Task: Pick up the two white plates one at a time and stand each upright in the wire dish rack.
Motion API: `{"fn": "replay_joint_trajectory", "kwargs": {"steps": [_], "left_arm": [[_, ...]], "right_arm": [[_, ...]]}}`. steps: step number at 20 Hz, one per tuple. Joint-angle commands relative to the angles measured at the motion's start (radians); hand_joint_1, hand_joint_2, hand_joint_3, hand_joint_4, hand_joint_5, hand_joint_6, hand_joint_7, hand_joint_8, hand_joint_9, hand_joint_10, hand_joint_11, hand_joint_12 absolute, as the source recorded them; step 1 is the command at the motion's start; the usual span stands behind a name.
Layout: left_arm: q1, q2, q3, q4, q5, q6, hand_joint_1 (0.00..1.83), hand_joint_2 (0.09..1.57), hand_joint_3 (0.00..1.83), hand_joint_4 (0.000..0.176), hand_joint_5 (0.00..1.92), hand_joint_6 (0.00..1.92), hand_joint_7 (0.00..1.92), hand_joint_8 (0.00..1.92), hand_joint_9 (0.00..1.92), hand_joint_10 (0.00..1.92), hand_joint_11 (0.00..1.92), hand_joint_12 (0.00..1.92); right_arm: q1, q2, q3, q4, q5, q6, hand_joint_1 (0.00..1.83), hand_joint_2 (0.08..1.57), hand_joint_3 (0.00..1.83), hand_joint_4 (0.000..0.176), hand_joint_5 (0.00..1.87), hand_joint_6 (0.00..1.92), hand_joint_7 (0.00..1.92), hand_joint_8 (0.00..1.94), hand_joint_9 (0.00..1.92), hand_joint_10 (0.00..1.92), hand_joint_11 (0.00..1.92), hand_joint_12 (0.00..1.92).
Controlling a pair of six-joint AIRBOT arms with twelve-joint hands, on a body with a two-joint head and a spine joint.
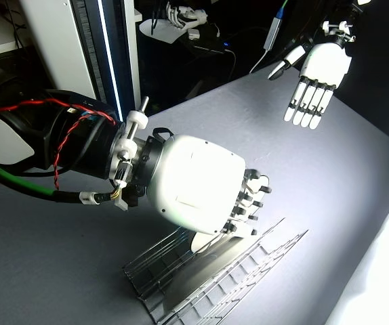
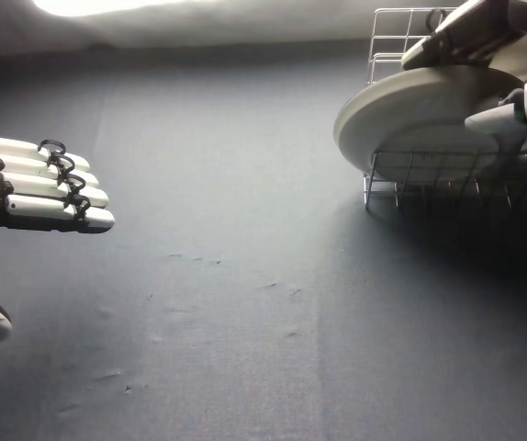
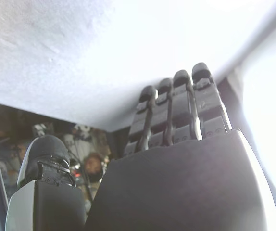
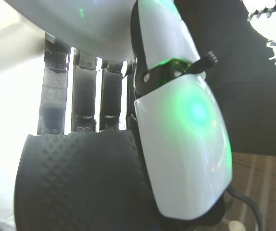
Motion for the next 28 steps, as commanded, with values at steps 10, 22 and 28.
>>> {"fn": "replay_joint_trajectory", "kwargs": {"steps": [10,22,28], "left_arm": [[-0.037,0.007,-0.024,-0.046,-0.043,-0.006,0.0,1.09,0.0,0.0,0.03,0.0,0.02,0.0,0.01,0.0,0.0,0.0],[-0.057,0.008,-0.028,-0.003,-0.057,-0.009,0.0,1.21,0.0,0.0,0.69,0.04,0.75,0.04,0.66,0.1,0.23,0.88],[-0.115,0.027,-0.095,0.077,-0.059,-0.009,0.02,1.23,0.0,0.0,1.12,1.89,1.13,1.92,1.02,1.92,0.92,1.92]], "right_arm": [[0.084,0.004,-0.026,-0.241,0.215,0.003,0.82,0.8,0.0,0.0,0.0,0.0,0.0,0.0,0.0,0.0,0.0,0.01],[0.069,0.008,-0.047,-0.716,0.508,-0.008,0.0,1.05,0.0,0.0,0.41,0.02,0.46,0.03,0.43,0.02,0.01,0.96],[0.049,0.009,-0.044,-0.743,0.602,-0.08,0.14,0.99,0.0,0.0,1.06,1.86,1.09,1.91,0.93,1.91,0.65,1.91]]}}
